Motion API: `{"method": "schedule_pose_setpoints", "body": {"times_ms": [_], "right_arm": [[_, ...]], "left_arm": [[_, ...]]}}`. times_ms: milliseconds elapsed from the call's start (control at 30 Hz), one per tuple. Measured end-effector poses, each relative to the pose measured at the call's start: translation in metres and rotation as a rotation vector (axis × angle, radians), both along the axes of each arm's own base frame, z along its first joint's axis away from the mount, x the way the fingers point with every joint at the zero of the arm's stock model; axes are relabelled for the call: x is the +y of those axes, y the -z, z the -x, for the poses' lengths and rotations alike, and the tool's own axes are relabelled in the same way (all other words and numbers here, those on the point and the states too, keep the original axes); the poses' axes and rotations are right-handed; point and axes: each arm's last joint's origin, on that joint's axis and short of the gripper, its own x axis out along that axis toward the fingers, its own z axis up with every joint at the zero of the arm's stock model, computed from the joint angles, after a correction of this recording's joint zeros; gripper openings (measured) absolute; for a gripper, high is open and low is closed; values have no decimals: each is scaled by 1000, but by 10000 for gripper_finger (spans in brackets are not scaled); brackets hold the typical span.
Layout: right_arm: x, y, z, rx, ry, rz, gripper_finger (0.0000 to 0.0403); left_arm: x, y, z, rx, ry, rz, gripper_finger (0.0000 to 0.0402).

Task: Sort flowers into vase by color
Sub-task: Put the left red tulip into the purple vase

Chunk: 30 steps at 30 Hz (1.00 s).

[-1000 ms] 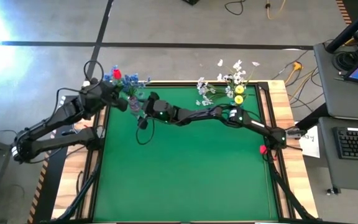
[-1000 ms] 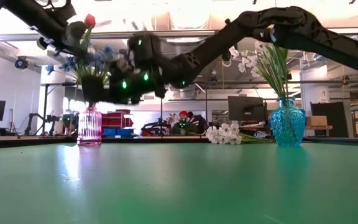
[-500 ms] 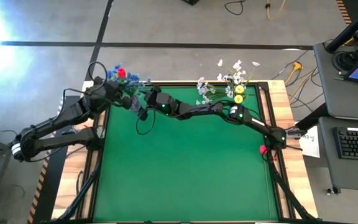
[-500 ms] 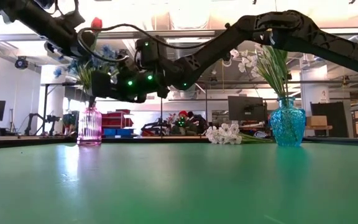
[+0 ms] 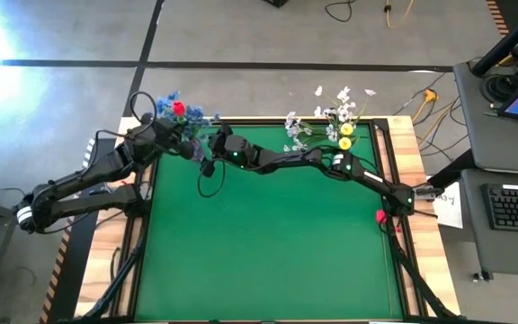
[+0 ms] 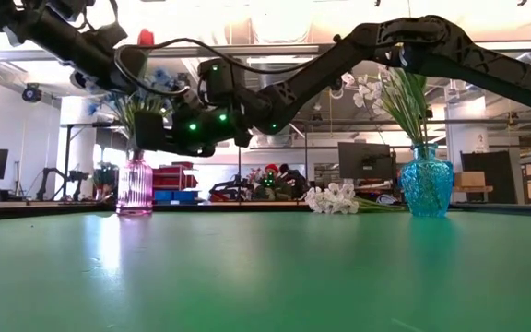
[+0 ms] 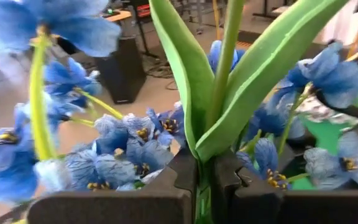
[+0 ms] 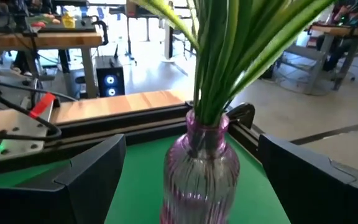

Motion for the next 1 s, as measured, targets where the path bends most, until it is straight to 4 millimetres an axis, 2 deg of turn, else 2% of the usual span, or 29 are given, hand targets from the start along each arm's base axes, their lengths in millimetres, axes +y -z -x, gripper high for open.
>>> {"method": "schedule_pose_setpoints", "body": {"times_ms": [167,433,633,867,1000], "right_arm": [[0,0,0,4,1,-1,359],[-4,1,1,13,26,-2,359],[-18,4,5,21,85,-27,359],[-29,6,9,22,34,-45,359],[-29,16,7,37,7,-58,344]], "left_arm": [[1,3,-6,-63,46,54,0],[4,8,-12,-66,68,84,0],[4,9,-14,-99,86,116,0],[5,8,-14,-177,67,160,0],[5,10,-16,-170,71,171,0]]}}
